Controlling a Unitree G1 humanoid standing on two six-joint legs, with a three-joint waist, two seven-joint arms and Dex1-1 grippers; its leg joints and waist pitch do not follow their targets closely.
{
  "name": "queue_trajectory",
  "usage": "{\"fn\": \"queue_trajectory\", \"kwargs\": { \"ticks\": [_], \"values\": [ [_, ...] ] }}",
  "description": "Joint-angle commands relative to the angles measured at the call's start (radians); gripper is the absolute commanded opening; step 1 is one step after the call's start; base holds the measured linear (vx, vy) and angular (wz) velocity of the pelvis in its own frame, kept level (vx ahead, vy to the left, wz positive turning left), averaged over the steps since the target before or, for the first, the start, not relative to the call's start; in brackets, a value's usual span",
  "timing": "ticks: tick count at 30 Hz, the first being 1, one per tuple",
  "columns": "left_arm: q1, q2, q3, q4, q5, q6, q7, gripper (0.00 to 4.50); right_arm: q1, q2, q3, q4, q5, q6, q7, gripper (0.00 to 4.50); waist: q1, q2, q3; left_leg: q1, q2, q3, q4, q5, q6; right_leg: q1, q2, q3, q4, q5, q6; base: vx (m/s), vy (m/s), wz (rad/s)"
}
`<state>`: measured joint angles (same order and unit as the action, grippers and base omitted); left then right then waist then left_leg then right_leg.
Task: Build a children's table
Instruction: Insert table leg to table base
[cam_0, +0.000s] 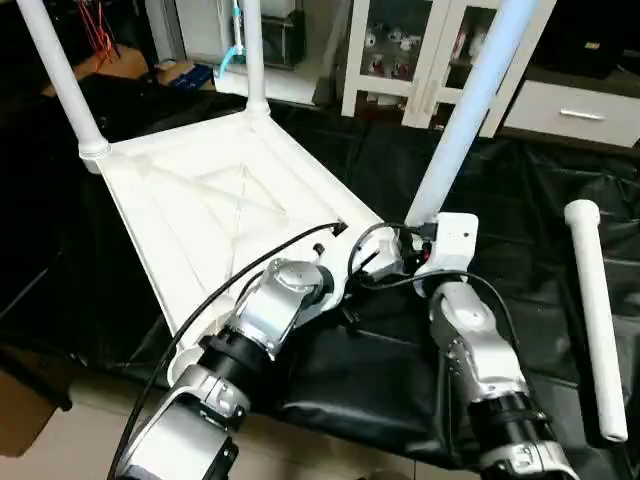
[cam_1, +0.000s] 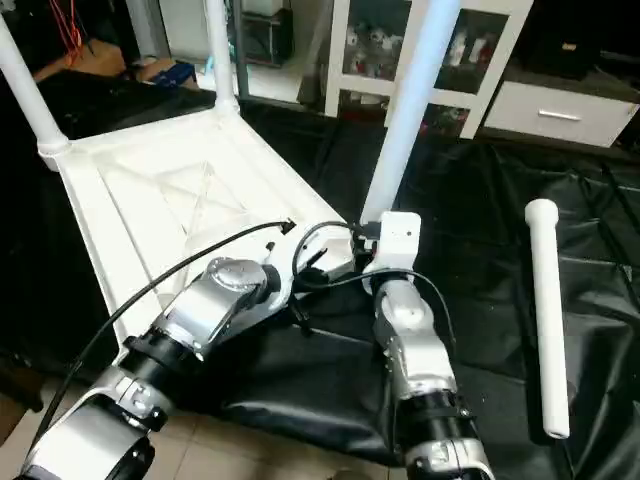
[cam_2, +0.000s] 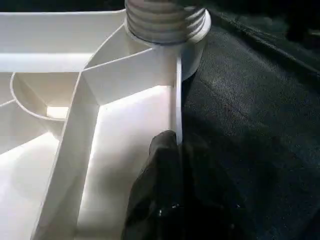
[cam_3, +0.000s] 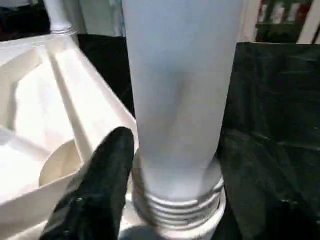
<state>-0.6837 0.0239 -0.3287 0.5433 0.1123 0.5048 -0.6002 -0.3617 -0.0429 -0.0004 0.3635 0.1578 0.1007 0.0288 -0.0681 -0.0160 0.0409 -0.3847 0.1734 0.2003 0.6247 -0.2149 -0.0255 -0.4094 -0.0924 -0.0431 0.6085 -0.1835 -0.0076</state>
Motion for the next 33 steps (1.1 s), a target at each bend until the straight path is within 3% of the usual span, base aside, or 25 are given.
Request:
{"fn": "queue_trajectory", "kwargs": {
  "ticks": [1,6,7,8,9,13,14,15,17,24,25,27,33],
  "values": [
    [-0.041,0.011,0.02,-0.032,-0.004,-0.037,-0.008,0.0,0.011,-0.016,0.013,-0.041,0.023,0.039,0.031,3.04,0.012,-0.007,-0.061,0.011,0.05,-0.028,-0.081,-0.146,0.086,0.054,-0.048,0.033,-0.069,-0.086,-0.248,0.0,0.0,0.0],
    [0.02,0.118,-0.061,-0.082,-0.018,-0.119,-0.22,0.0,0.094,-0.168,0.029,-0.217,0.109,0.163,0.281,3.25,0.028,-0.003,-0.059,0.012,0.055,-0.029,-0.081,-0.127,0.118,0.057,-0.049,0.034,-0.066,-0.055,-0.246,0.0,0.0,0.0],
    [0.032,0.141,-0.075,-0.089,-0.018,-0.142,-0.256,0.0,0.109,-0.204,0.035,-0.242,0.127,0.176,0.337,3.25,0.029,-0.003,-0.06,0.015,0.055,-0.026,-0.08,-0.129,0.118,0.052,-0.049,0.035,-0.064,-0.049,-0.259,0.0,0.0,0.0],
    [0.049,0.177,-0.095,-0.101,-0.019,-0.164,-0.31,0.0,0.131,-0.258,0.041,-0.282,0.156,0.191,0.43,3.25,0.034,0.006,-0.059,0.016,0.055,-0.028,-0.082,-0.134,0.116,0.054,-0.049,0.034,-0.066,-0.054,-0.26,0.0,0.0,0.0],
    [0.06,0.201,-0.105,-0.107,-0.015,-0.168,-0.334,0.0,0.148,-0.299,0.043,-0.309,0.177,0.196,0.499,3.25,0.039,0.003,-0.057,0.017,0.06,-0.029,-0.084,-0.154,0.113,0.056,-0.05,0.036,-0.067,-0.063,-0.255,0.0,0.0,0.0],
    [0.099,0.289,-0.119,-0.133,-0.015,-0.212,-0.421,0.0,0.217,-0.471,0.044,-0.39,0.247,0.195,0.75,3.25,0.062,0.005,-0.05,0.026,0.066,-0.026,-0.091,-0.211,0.077,0.048,-0.052,0.039,-0.073,-0.139,-0.247,0.0,0.0,0.0],
    [0.099,0.289,-0.119,-0.133,-0.015,-0.212,-0.421,0.0,0.217,-0.471,0.044,-0.39,0.247,0.195,0.75,3.25,0.062,0.005,-0.049,0.023,0.065,-0.027,-0.093,-0.216,0.073,0.049,-0.052,0.038,-0.073,-0.149,-0.245,0.0,0.0,0.0],
    [0.121,0.33,-0.119,-0.163,-0.032,-0.238,-0.483,0.0,0.229,-0.518,0.046,-0.394,0.251,0.189,0.82,3.25,0.061,0.011,-0.049,0.027,0.064,-0.028,-0.095,-0.237,0.055,0.044,-0.05,0.036,-0.076,-0.169,-0.243,0.0,0.0,0.0],
    [0.14,0.374,-0.129,-0.196,-0.051,-0.256,-0.547,0.0,0.23,-0.55,0.056,-0.392,0.243,0.183,0.866,3.25,0.061,0.009,-0.049,0.027,0.064,-0.029,-0.097,-0.256,0.04,0.044,-0.05,0.038,-0.077,-0.182,-0.237,0.0,0.0,0.0],
    [0.183,0.495,-0.151,-0.269,-0.067,-0.263,-0.68,0.0,0.184,-0.581,0.143,-0.353,0.203,0.144,0.984,3.25,0.056,0.009,-0.05,0.026,0.063,-0.029,-0.098,-0.243,0.033,0.043,-0.052,0.039,-0.072,-0.175,-0.245,0.0,0.0,0.0],
    [0.185,0.502,-0.152,-0.273,-0.068,-0.261,-0.687,0.0,0.177,-0.576,0.151,-0.346,0.2,0.14,0.989,3.25,0.056,0.004,-0.051,0.026,0.063,-0.028,-0.097,-0.24,0.033,0.043,-0.051,0.038,-0.071,-0.171,-0.245,0.0,0.0,0.0],
    [0.191,0.518,-0.151,-0.284,-0.067,-0.256,-0.702,0.0,0.149,-0.558,0.18,-0.319,0.192,0.124,1.017,3.25,0.056,0.008,-0.051,0.028,0.063,-0.028,-0.097,-0.227,0.032,0.041,-0.05,0.038,-0.068,-0.159,-0.251,0.0,0.0,0.0],
    [0.195,0.542,-0.154,-0.299,-0.066,-0.249,-0.72,0.0,0.078,-0.516,0.23,-0.235,0.14,0.08,1.064,3.25,0.062,0.0,-0.053,0.027,0.061,-0.026,-0.094,-0.202,0.034,0.043,-0.053,0.039,-0.063,-0.142,-0.256,0.0,0.0,0.0]
  ]
}}
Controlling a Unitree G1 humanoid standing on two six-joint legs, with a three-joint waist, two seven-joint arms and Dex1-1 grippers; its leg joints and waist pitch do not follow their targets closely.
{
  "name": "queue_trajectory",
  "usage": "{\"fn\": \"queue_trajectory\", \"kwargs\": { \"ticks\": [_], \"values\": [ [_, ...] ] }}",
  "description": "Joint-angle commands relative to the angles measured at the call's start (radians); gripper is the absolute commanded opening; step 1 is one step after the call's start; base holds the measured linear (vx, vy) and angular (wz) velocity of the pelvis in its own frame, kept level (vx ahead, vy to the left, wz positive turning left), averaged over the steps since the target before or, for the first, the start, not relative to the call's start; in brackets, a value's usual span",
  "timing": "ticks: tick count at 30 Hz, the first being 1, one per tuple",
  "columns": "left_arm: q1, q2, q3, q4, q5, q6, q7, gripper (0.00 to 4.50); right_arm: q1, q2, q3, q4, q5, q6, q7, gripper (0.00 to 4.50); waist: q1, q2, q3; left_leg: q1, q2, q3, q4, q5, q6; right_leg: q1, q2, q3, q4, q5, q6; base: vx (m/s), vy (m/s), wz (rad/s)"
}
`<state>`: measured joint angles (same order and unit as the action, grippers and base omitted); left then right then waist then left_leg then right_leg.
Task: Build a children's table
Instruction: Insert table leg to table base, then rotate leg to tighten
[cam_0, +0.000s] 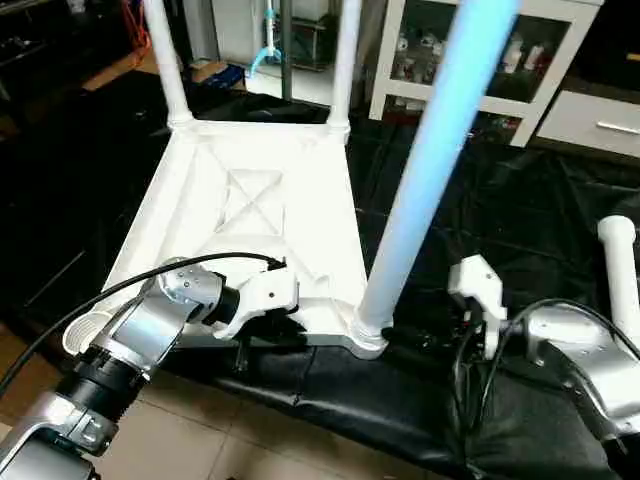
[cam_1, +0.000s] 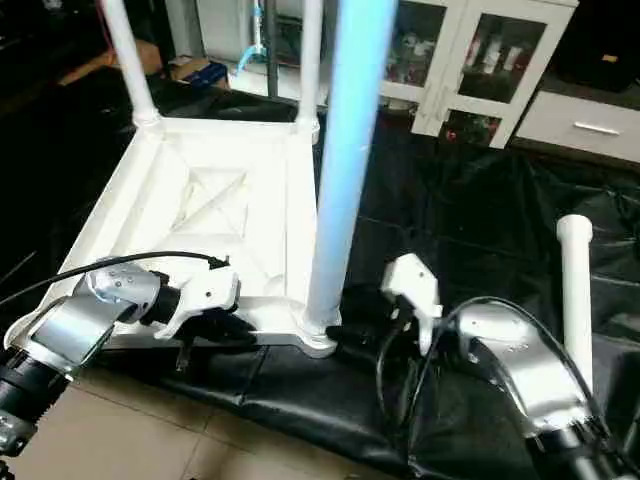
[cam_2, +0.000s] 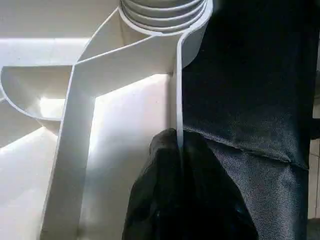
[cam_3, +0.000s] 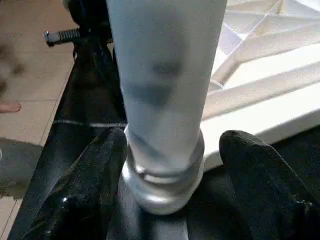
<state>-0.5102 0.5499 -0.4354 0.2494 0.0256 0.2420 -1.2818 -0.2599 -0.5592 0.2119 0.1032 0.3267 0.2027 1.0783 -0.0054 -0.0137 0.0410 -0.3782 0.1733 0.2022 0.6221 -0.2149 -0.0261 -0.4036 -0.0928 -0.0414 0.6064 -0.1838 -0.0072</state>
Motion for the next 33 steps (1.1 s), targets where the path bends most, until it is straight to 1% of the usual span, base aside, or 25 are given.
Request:
{"fn": "queue_trajectory", "kwargs": {
  "ticks": [1,3,4,7,8,9,10,11,12,13,16,17,18,19,21,22,24,26,27,30,31,32,33],
  "values": [
    [0.023,0.022,-0.047,-0.008,0.022,0.015,-0.041,0.0,-0.041,0.01,0.027,0.044,-0.036,-0.028,0.023,3.25,-0.001,0.0,-0.054,0.021,0.061,-0.028,-0.09,-0.187,0.036,0.038,-0.053,0.037,-0.059,-0.131,-0.261,0.0,0.0,0.0],
    [0.028,0.03,-0.047,-0.016,0.02,0.019,-0.044,0.0,-0.059,0.015,0.037,0.064,-0.04,-0.037,0.036,3.25,-0.002,0.0,-0.053,0.02,0.061,-0.027,-0.09,-0.18,0.038,0.039,-0.051,0.037,-0.057,-0.12,-0.263,0.0,0.0,0.0],
    [0.032,0.036,-0.045,-0.019,0.02,0.021,-0.045,0.0,-0.07,0.017,0.042,0.078,-0.041,-0.041,0.046,3.25,-0.001,-0.008,-0.055,0.02,0.061,-0.026,-0.088,-0.173,0.044,0.04,-0.052,0.037,-0.055,-0.116,-0.266,0.0,0.0,0.0],
    [0.037,0.047,-0.04,-0.026,0.021,0.026,-0.048,0.0,-0.089,0.018,0.051,0.108,-0.039,-0.053,0.067,3.25,0.0,-0.007,-0.053,0.019,0.061,-0.026,-0.088,-0.162,0.051,0.04,-0.052,0.037,-0.055,-0.114,-0.267,0.0,0.0,0.0],
    [0.037,0.047,-0.04,-0.026,0.021,0.026,-0.048,0.0,-0.089,0.018,0.051,0.108,-0.039,-0.053,0.067,3.25,-0.001,-0.007,-0.053,0.021,0.061,-0.026,-0.089,-0.169,0.048,0.038,-0.051,0.037,-0.056,-0.123,-0.267,0.0,0.0,0.0],
    [0.043,0.056,-0.036,-0.031,0.022,0.029,-0.051,0.0,-0.105,0.023,0.057,0.13,-0.038,-0.058,0.088,3.09,-0.001,-0.017,-0.051,0.019,0.062,-0.026,-0.09,-0.184,0.044,0.04,-0.053,0.038,-0.058,-0.157,-0.259,0.0,0.0,0.0],
    [0.044,0.059,-0.035,-0.032,0.022,0.03,-0.051,0.0,-0.11,0.025,0.058,0.135,-0.038,-0.058,0.094,3.09,-0.001,-0.017,-0.051,0.019,0.062,-0.026,-0.09,-0.184,0.044,0.04,-0.053,0.038,-0.058,-0.157,-0.259,0.0,0.0,0.0],
    [0.048,0.066,-0.034,-0.037,0.022,0.034,-0.052,0.0,-0.123,0.035,0.058,0.157,-0.041,-0.063,0.111,3.09,-0.001,-0.018,-0.051,0.018,0.063,-0.028,-0.09,-0.199,0.04,0.039,-0.056,0.039,-0.058,-0.187,-0.255,0.0,0.0,0.0],
    [0.049,0.069,-0.033,-0.038,0.023,0.036,-0.052,0.0,-0.128,0.039,0.058,0.164,-0.042,-0.065,0.117,2.96,-0.002,-0.017,-0.05,0.02,0.063,-0.028,-0.092,-0.21,0.033,0.036,-0.055,0.039,-0.06,-0.205,-0.249,0.0,0.0,0.0],
    [0.051,0.073,-0.034,-0.042,0.022,0.039,-0.053,0.0,-0.134,0.044,0.058,0.174,-0.041,-0.067,0.126,2.81,-0.002,-0.017,-0.049,0.023,0.063,-0.028,-0.093,-0.215,0.024,0.034,-0.053,0.039,-0.062,-0.204,-0.246,0.0,0.0,0.0],
    [0.06,0.082,-0.035,-0.057,0.018,0.048,-0.05,0.0,-0.153,0.064,0.06,0.207,-0.036,-0.08,0.145,2.62,-0.004,-0.027,-0.05,0.021,0.063,-0.028,-0.093,-0.221,0.022,0.034,-0.053,0.04,-0.06,-0.2,-0.247,0.0,0.0,0.0],
    [0.06,0.082,-0.035,-0.057,0.018,0.048,-0.05,0.0,-0.153,0.064,0.06,0.207,-0.036,-0.08,0.145,2.62,-0.004,-0.027,-0.05,0.021,0.063,-0.028,-0.093,-0.221,0.022,0.034,-0.053,0.04,-0.06,-0.2,-0.247,0.0,0.0,0.0],
    [0.065,0.086,-0.035,-0.066,0.017,0.054,-0.049,0.0,-0.16,0.072,0.064,0.219,-0.032,-0.085,0.157,2.39,-0.006,-0.024,-0.05,0.022,0.063,-0.029,-0.094,-0.22,0.016,0.034,-0.053,0.04,-0.058,-0.194,-0.249,0.0,0.0,0.0],
    [0.071,0.093,-0.034,-0.077,0.016,0.062,-0.052,0.0,-0.165,0.079,0.07,0.231,-0.031,-0.094,0.166,2.32,-0.007,-0.028,-0.05,0.021,0.063,-0.028,-0.093,-0.219,0.017,0.034,-0.053,0.04,-0.057,-0.192,-0.25,0.0,0.0,0.0],
    [0.072,0.095,-0.034,-0.079,0.016,0.064,-0.053,0.0,-0.166,0.081,0.071,0.233,-0.03,-0.095,0.166,2.28,-0.008,-0.028,-0.05,0.019,0.063,-0.029,-0.094,-0.214,0.018,0.036,-0.054,0.04,-0.057,-0.19,-0.248,0.0,0.0,0.0],
    [0.074,0.097,-0.033,-0.083,0.016,0.067,-0.054,0.0,-0.169,0.086,0.07,0.24,-0.03,-0.099,0.17,2.21,-0.009,-0.033,-0.05,0.019,0.063,-0.03,-0.094,-0.213,0.02,0.036,-0.054,0.04,-0.056,-0.193,-0.248,0.0,0.0,0.0],
    [0.083,0.11,-0.031,-0.095,0.017,0.075,-0.057,0.0,-0.179,0.1,0.07,0.265,-0.036,-0.115,0.18,2.07,-0.009,-0.034,-0.05,0.021,0.063,-0.029,-0.093,-0.211,0.018,0.034,-0.055,0.04,-0.056,-0.19,-0.252,0.0,0.0,0.0],
    [0.087,0.116,-0.03,-0.1,0.017,0.078,-0.058,0.0,-0.182,0.105,0.071,0.272,-0.038,-0.12,0.18,2.04,-0.011,-0.034,-0.048,0.018,0.063,-0.031,-0.096,-0.225,0.012,0.035,-0.054,0.04,-0.058,-0.203,-0.248,0.0,0.0,0.0],
    [0.09,0.119,-0.029,-0.103,0.017,0.079,-0.058,0.0,-0.183,0.108,0.071,0.276,-0.038,-0.121,0.181,2.01,-0.01,-0.039,-0.047,0.021,0.064,-0.031,-0.097,-0.241,0.005,0.033,-0.054,0.04,-0.06,-0.221,-0.242,0.0,0.0,0.0],
    [0.101,0.128,-0.026,-0.117,0.013,0.088,-0.055,0.0,-0.188,0.131,0.067,0.296,-0.048,-0.136,0.172,2.0,-0.01,-0.04,-0.047,0.022,0.064,-0.032,-0.099,-0.261,-0.007,0.031,-0.053,0.041,-0.061,-0.239,-0.237,0.0,0.0,0.0],
    [0.103,0.13,-0.025,-0.12,0.012,0.09,-0.054,0.0,-0.187,0.135,0.066,0.299,-0.049,-0.139,0.169,1.99,-0.011,-0.04,-0.047,0.02,0.064,-0.034,-0.101,-0.264,-0.01,0.033,-0.053,0.04,-0.061,-0.248,-0.232,0.0,0.0,0.0],
    [0.106,0.131,-0.022,-0.122,0.012,0.094,-0.048,0.0,-0.182,0.142,0.063,0.299,-0.046,-0.138,0.161,1.98,-0.011,-0.041,-0.046,0.019,0.064,-0.034,-0.102,-0.266,-0.013,0.033,-0.054,0.04,-0.061,-0.252,-0.229,0.0,0.0,0.0],
    [0.109,0.13,-0.017,-0.12,0.016,0.097,-0.035,0.0,-0.172,0.147,0.063,0.299,-0.051,-0.136,0.141,1.97,-0.011,-0.041,-0.045,0.021,0.064,-0.034,-0.102,-0.276,-0.016,0.03,-0.053,0.041,-0.063,-0.262,-0.226,0.0,0.0,0.0]
  ]
}}
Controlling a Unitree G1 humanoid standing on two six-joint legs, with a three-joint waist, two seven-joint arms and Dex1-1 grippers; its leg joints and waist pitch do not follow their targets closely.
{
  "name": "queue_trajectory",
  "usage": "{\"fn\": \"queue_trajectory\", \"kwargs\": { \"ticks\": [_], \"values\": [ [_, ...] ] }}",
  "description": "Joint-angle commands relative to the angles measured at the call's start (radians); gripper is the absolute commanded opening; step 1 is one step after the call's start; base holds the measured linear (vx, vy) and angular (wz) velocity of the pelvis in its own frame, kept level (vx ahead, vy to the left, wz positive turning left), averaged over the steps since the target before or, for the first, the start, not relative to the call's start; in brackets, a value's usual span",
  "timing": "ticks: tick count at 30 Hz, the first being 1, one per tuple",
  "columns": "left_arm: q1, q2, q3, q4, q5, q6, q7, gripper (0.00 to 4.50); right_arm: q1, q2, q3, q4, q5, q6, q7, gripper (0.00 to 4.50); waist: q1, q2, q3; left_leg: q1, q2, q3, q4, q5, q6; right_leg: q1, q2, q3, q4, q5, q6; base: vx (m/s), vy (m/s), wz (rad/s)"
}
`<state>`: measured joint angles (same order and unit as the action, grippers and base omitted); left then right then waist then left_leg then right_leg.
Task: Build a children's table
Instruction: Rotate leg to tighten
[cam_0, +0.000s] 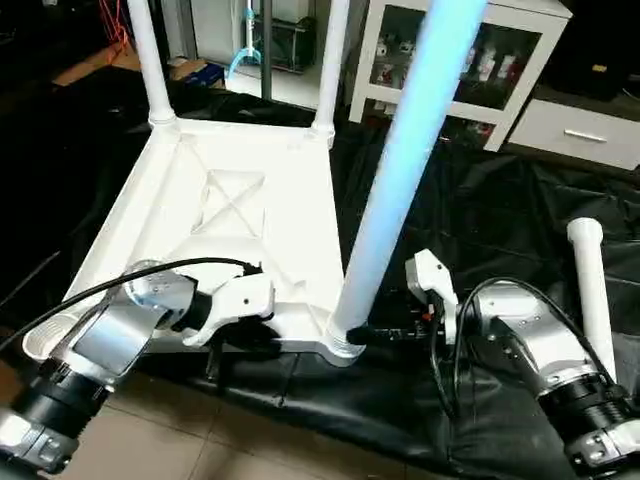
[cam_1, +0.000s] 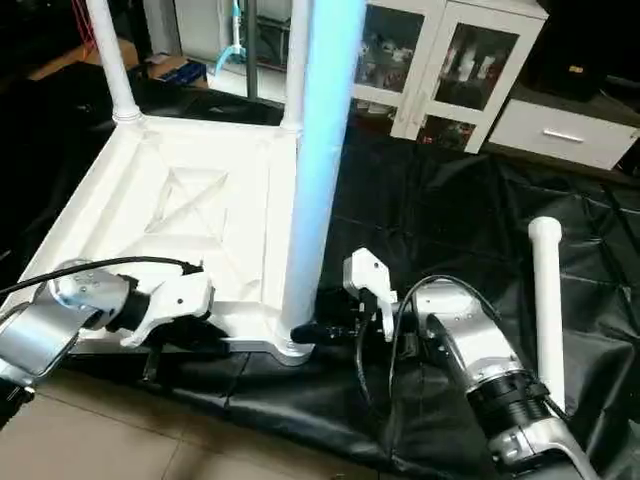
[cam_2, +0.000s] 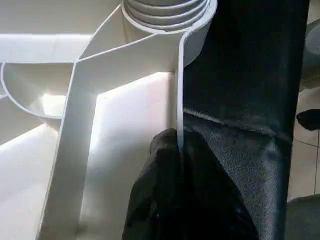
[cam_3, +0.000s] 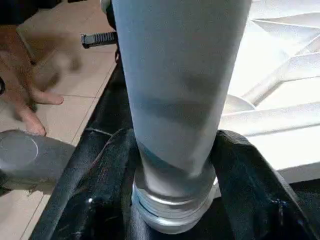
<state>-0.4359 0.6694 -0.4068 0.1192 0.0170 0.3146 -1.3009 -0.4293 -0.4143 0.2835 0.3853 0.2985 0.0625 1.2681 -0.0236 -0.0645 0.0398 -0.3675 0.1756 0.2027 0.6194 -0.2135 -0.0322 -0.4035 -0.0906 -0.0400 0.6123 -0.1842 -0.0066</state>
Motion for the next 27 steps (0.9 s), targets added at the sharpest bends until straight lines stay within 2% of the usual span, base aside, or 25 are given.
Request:
{"fn": "queue_trajectory", "kwargs": {
  "ticks": [1,2,4,5,6,7,8,9,10,11,12,13,14,16,19,21,22,23,24,25,27],
  "values": [
    [0.034,0.007,-0.042,0.013,0.026,0.034,-0.002,0.0,0.003,0.008,-0.009,0.025,-0.035,-0.005,-0.074,1.97,0.007,0.009,-0.044,0.01,0.061,-0.035,-0.1,-0.281,-0.012,0.031,-0.055,0.039,-0.07,-0.268,-0.224,0.0,0.0,0.0],
    [0.032,0.0,-0.035,0.018,0.028,0.052,0.016,0.0,0.008,0.018,-0.014,0.033,-0.042,-0.012,-0.102,1.97,0.007,0.013,-0.044,0.012,0.061,-0.035,-0.1,-0.286,-0.02,0.029,-0.055,0.04,-0.069,-0.275,-0.221,0.0,0.0,0.0],
    [0.018,-0.034,-0.012,0.048,0.036,0.098,0.092,0.0,-0.002,0.069,-0.035,0.111,-0.088,-0.024,-0.246,1.97,0.003,0.01,-0.04,0.008,0.059,-0.039,-0.103,-0.321,-0.033,0.028,-0.055,0.039,-0.074,-0.33,-0.206,0.0,0.0,0.0],
    [0.018,-0.034,-0.012,0.048,0.036,0.098,0.092,0.0,-0.002,0.069,-0.035,0.111,-0.088,-0.024,-0.246,1.97,0.001,0.011,-0.038,0.007,0.058,-0.04,-0.104,-0.336,-0.042,0.025,-0.055,0.038,-0.075,-0.361,-0.198,0.0,0.0,0.0],
    [0.006,-0.059,0.002,0.072,0.042,0.114,0.138,0.0,-0.016,0.102,-0.044,0.163,-0.119,-0.023,-0.351,1.96,-0.003,0.011,-0.036,0.006,0.057,-0.047,-0.106,-0.375,-0.06,0.024,-0.057,0.036,-0.082,-0.437,-0.177,0.0,0.0,0.0],
    [-0.012,-0.101,0.028,0.102,0.048,0.16,0.21,0.0,-0.042,0.153,-0.056,0.238,-0.159,-0.014,-0.506,1.96,-0.007,0.013,-0.035,0.006,0.055,-0.05,-0.108,-0.39,-0.069,0.023,-0.057,0.034,-0.084,-0.47,-0.163,0.0,0.0,0.0],
    [-0.013,-0.103,0.029,0.103,0.048,0.162,0.214,0.0,-0.044,0.155,-0.057,0.242,-0.161,-0.013,-0.514,1.96,-0.016,0.012,-0.034,0.005,0.051,-0.056,-0.109,-0.422,-0.092,0.02,-0.058,0.03,-0.089,-0.532,-0.142,-0.063,0.004,-0.2],
    [-0.028,-0.131,0.042,0.115,0.048,0.196,0.248,0.0,-0.066,0.193,-0.067,0.292,-0.183,-0.006,-0.624,1.96,-0.026,0.013,-0.036,0.008,0.05,-0.064,-0.108,-0.456,-0.103,0.02,-0.061,0.025,-0.094,-0.58,-0.119,-0.073,0.01,-0.21],
    [-0.033,-0.138,0.044,0.119,0.049,0.204,0.258,0.0,-0.071,0.203,-0.07,0.303,-0.188,-0.004,-0.654,1.96,-0.036,0.011,-0.034,0.004,0.049,-0.071,-0.111,-0.485,-0.1,0.022,-0.061,0.02,-0.102,-0.605,-0.103,-0.073,0.01,-0.21],
    [-0.048,-0.165,0.054,0.135,0.054,0.232,0.295,0.0,-0.088,0.241,-0.081,0.339,-0.2,0.006,-0.757,1.96,-0.036,0.015,-0.034,0.005,0.049,-0.074,-0.111,-0.498,-0.101,0.02,-0.063,0.02,-0.103,-0.608,-0.101,-0.06,0.014,-0.18],
    [-0.076,-0.206,0.064,0.166,0.066,0.271,0.354,0.0,-0.112,0.305,-0.098,0.387,-0.221,0.033,-0.936,1.96,-0.045,0.019,-0.033,0.011,0.048,-0.078,-0.111,-0.531,-0.103,0.013,-0.06,0.015,-0.11,-0.6,-0.105,0.0,0.0,0.0],
    [-0.084,-0.215,0.065,0.175,0.07,0.276,0.368,0.0,-0.116,0.321,-0.102,0.395,-0.225,0.04,-0.979,1.95,-0.049,0.021,-0.033,0.011,0.047,-0.08,-0.112,-0.541,-0.109,0.013,-0.06,0.012,-0.11,-0.592,-0.108,0.0,0.0,0.0],
    [-0.11,-0.246,0.068,0.214,0.087,0.28,0.421,0.0,-0.122,0.379,-0.115,0.415,-0.237,0.061,-1.121,1.95,-0.057,0.026,-0.035,0.012,0.045,-0.086,-0.114,-0.56,-0.114,0.016,-0.059,0.004,-0.112,-0.562,-0.112,0.0,0.0,0.0],
    [-0.136,-0.281,0.071,0.248,0.094,0.287,0.467,0.0,-0.128,0.449,-0.122,0.435,-0.25,0.059,-1.229,1.95,-0.063,0.026,-0.029,0.026,0.044,-0.087,-0.116,-0.634,-0.114,0.005,-0.055,-0.008,-0.125,-0.571,-0.097,0.0,0.0,0.0],
    [-0.151,-0.303,0.072,0.264,0.092,0.276,0.481,0.0,-0.135,0.505,-0.127,0.444,-0.233,0.03,-1.237,1.95,-0.069,0.031,-0.024,0.038,0.045,-0.093,-0.119,-0.711,-0.11,0.004,-0.053,-0.027,-0.14,-0.599,-0.076,0.0,0.0,0.0],
    [-0.156,-0.311,0.075,0.274,0.09,0.263,0.477,0.0,-0.146,0.539,-0.14,0.453,-0.202,-0.017,-1.185,1.95,-0.076,0.046,-0.019,0.036,0.053,-0.102,-0.137,-0.787,-0.118,0.021,-0.051,-0.047,-0.133,-0.533,-0.079,0.0,0.0,0.0],
    [-0.158,-0.313,0.074,0.28,0.093,0.254,0.473,0.0,-0.152,0.556,-0.149,0.455,-0.177,-0.038,-1.142,1.95,-0.075,0.048,-0.019,0.032,0.057,-0.104,-0.146,-0.804,-0.122,0.029,-0.055,-0.044,-0.125,-0.499,-0.089,0.0,0.0,0.0],
    [-0.159,-0.312,0.073,0.283,0.095,0.245,0.466,0.0,-0.151,0.562,-0.153,0.443,-0.162,-0.057,-1.111,1.95,-0.077,0.046,-0.018,0.032,0.056,-0.104,-0.146,-0.803,-0.125,0.027,-0.056,-0.041,-0.126,-0.496,-0.091,0.0,0.0,0.0],
    [-0.16,-0.312,0.071,0.287,0.096,0.236,0.465,0.0,-0.149,0.566,-0.163,0.429,-0.148,-0.078,-1.097,1.95,-0.076,0.048,-0.018,0.04,0.051,-0.1,-0.138,-0.793,-0.123,0.018,-0.061,-0.036,-0.135,-0.511,-0.096,0.0,0.0,0.0],
    [-0.16,-0.311,0.07,0.289,0.096,0.234,0.465,0.0,-0.148,0.565,-0.167,0.422,-0.144,-0.083,-1.092,2.29,-0.077,0.049,-0.018,0.042,0.048,-0.097,-0.135,-0.781,-0.119,0.015,-0.065,-0.034,-0.14,-0.524,-0.097,0.0,0.0,0.0],
    [-0.161,-0.302,0.061,0.297,0.094,0.207,0.453,0.0,-0.127,0.528,-0.163,0.353,-0.15,-0.094,-1.075,2.63,-0.075,0.045,-0.022,0.034,0.047,-0.097,-0.128,-0.708,-0.106,0.019,-0.076,-0.023,-0.142,-0.539,-0.107,0.0,0.0,0.0]
  ]
}}
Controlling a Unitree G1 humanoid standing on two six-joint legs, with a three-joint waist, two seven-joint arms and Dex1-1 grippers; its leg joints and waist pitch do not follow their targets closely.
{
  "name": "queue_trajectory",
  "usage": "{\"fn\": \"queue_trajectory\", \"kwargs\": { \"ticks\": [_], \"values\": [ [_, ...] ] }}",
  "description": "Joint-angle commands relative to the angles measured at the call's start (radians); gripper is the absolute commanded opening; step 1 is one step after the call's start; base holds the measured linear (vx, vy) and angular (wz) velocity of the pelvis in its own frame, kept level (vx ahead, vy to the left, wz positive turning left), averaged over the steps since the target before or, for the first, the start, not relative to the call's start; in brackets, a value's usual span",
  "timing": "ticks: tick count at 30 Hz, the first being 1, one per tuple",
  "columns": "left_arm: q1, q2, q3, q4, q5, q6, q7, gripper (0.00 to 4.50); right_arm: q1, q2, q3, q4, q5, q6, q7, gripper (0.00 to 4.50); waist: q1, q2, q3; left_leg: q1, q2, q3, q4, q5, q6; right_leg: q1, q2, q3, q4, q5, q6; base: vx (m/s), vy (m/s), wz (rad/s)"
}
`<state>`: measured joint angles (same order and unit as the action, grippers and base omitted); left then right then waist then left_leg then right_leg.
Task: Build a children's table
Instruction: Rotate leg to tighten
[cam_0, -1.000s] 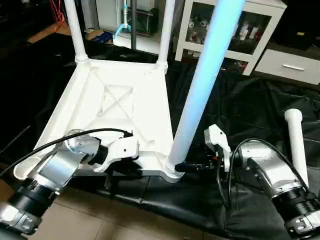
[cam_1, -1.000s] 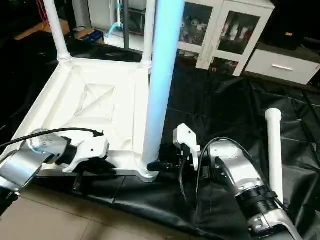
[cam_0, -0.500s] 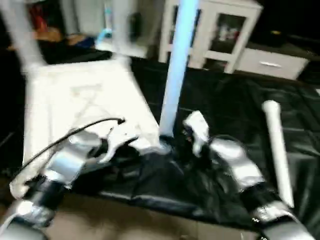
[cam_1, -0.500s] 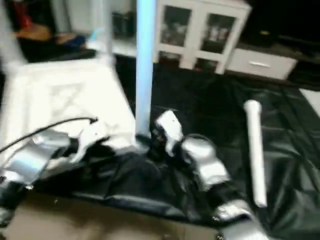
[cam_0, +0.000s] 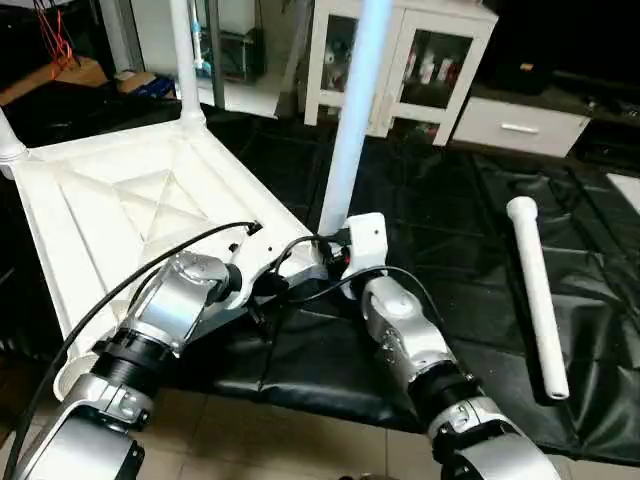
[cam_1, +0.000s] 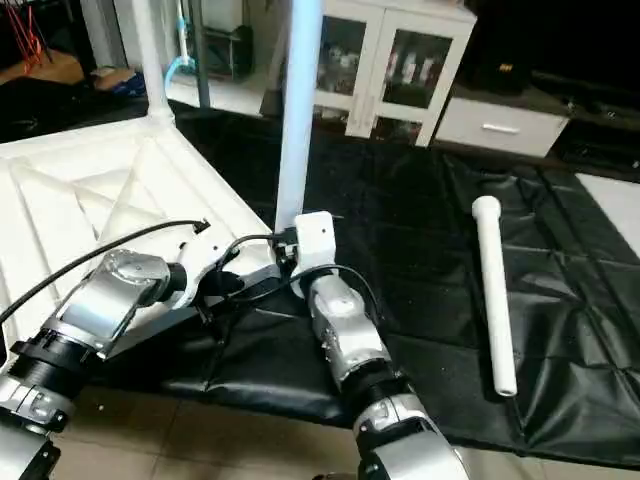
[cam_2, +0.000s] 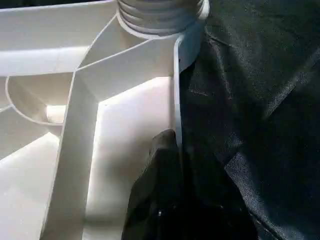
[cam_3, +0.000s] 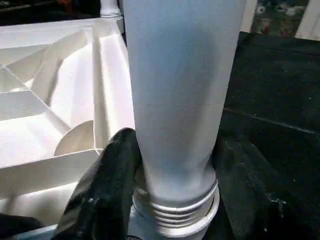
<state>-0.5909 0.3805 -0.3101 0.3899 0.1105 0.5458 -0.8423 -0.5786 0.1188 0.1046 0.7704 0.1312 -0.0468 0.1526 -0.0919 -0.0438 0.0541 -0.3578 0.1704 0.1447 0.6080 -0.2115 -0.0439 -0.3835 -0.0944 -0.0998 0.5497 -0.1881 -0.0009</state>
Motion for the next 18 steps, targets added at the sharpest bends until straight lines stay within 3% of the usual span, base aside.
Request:
{"fn": "queue_trajectory", "kwargs": {
  "ticks": [1,4,6,7,8,9,10,11,12,14,16,17,18],
  "values": [
    [-0.005,-0.009,-0.038,0.028,-0.001,-0.033,-0.012,0.0,0.032,-0.02,0.013,-0.062,0.019,0.025,0.045,2.65,-0.002,0.027,-0.038,0.023,0.054,-0.037,-0.116,-0.676,-0.089,0.0,-0.072,0.044,-0.076,-0.51,-0.122,0.0,0.0,0.0],
    [0.0,0.004,-0.05,0.024,-0.002,-0.073,-0.041,0.0,0.064,-0.069,0.006,-0.151,0.032,0.073,0.087,2.97,0.014,0.019,-0.044,0.016,0.055,-0.027,-0.118,-0.584,-0.072,0.006,-0.066,0.055,-0.067,-0.425,-0.145,0.0,0.0,0.0],
    [0.003,0.01,-0.053,0.017,-0.006,-0.079,-0.059,0.0,0.083,-0.107,0.003,-0.205,0.036,0.114,0.124,3.12,0.029,0.02,-0.05,0.013,0.057,-0.008,-0.114,-0.456,-0.048,0.007,-0.067,0.067,-0.055,-0.317,-0.19,0.0,0.0,0.0],
    [0.008,0.016,-0.059,0.008,-0.01,-0.09,-0.081,0.0,0.104,-0.146,-0.005,-0.267,0.061,0.164,0.175,3.12,0.038,0.021,-0.053,0.008,0.056,-0.001,-0.11,-0.396,-0.036,0.011,-0.066,0.073,-0.049,-0.285,-0.197,0.0,0.0,0.0],
    [0.011,0.021,-0.062,0.002,-0.011,-0.095,-0.099,0.0,0.122,-0.184,-0.011,-0.317,0.084,0.198,0.231,3.12,0.043,0.016,-0.055,0.006,0.055,0.003,-0.107,-0.364,-0.024,0.014,-0.061,0.075,-0.048,-0.266,-0.194,0.0,0.0,0.0],
    [0.016,0.03,-0.071,-0.004,-0.013,-0.132,-0.126,0.0,0.144,-0.234,-0.009,-0.374,0.12,0.249,0.317,3.12,0.061,0.021,-0.058,0.018,0.06,0.013,-0.103,-0.317,-0.004,0.006,-0.058,0.081,-0.042,-0.232,-0.199,0.0,0.0,0.0],
    [0.025,0.04,-0.08,-0.013,-0.018,-0.172,-0.162,0.0,0.164,-0.279,-0.003,-0.424,0.158,0.291,0.398,3.12,0.068,0.015,-0.057,0.019,0.058,0.021,-0.1,-0.3,0.024,0.007,-0.047,0.083,-0.044,-0.221,-0.203,0.0,0.0,0.0],
    [0.035,0.051,-0.089,-0.029,-0.027,-0.191,-0.199,0.0,0.179,-0.322,0.011,-0.454,0.166,0.297,0.462,3.12,0.074,0.014,-0.057,0.017,0.06,0.024,-0.098,-0.289,0.027,0.006,-0.049,0.087,-0.04,-0.22,-0.206,0.065,-0.032,0.17],
    [0.048,0.065,-0.102,-0.051,-0.039,-0.228,-0.244,0.0,0.194,-0.376,0.031,-0.482,0.167,0.292,0.536,3.12,0.084,0.02,-0.059,0.014,0.062,0.025,-0.097,-0.269,0.033,0.007,-0.049,0.089,-0.035,-0.205,-0.214,0.084,-0.025,0.11],
    [0.069,0.087,-0.121,-0.086,-0.059,-0.256,-0.31,0.0,0.22,-0.456,0.059,-0.524,0.169,0.272,0.646,3.12,0.089,0.019,-0.067,0.008,0.062,0.029,-0.09,-0.171,0.048,0.016,-0.047,0.087,-0.014,-0.083,-0.246,0.085,-0.024,0.07],
    [0.09,0.112,-0.151,-0.127,-0.076,-0.263,-0.38,0.0,0.259,-0.569,0.085,-0.585,0.192,0.249,0.81,3.12,0.107,0.019,-0.07,0.012,0.062,0.037,-0.079,-0.063,0.096,0.018,-0.045,0.087,0.006,0.077,-0.291,0.081,-0.016,0.02],
    [0.09,0.112,-0.151,-0.127,-0.076,-0.263,-0.38,0.0,0.259,-0.569,0.085,-0.585,0.192,0.249,0.81,3.12,0.107,0.019,-0.07,0.012,0.062,0.037,-0.079,-0.063,0.096,0.018,-0.045,0.087,0.006,0.077,-0.291,0.081,-0.004,0.05],
    [0.092,0.114,-0.156,-0.135,-0.082,-0.262,-0.395,0.0,0.262,-0.588,0.083,-0.593,0.198,0.252,0.838,3.12,0.114,0.026,-0.071,0.014,0.058,0.042,-0.075,-0.031,0.111,0.02,-0.043,0.087,0.01,0.12,-0.315,0.059,0.007,0.03]
  ]
}}
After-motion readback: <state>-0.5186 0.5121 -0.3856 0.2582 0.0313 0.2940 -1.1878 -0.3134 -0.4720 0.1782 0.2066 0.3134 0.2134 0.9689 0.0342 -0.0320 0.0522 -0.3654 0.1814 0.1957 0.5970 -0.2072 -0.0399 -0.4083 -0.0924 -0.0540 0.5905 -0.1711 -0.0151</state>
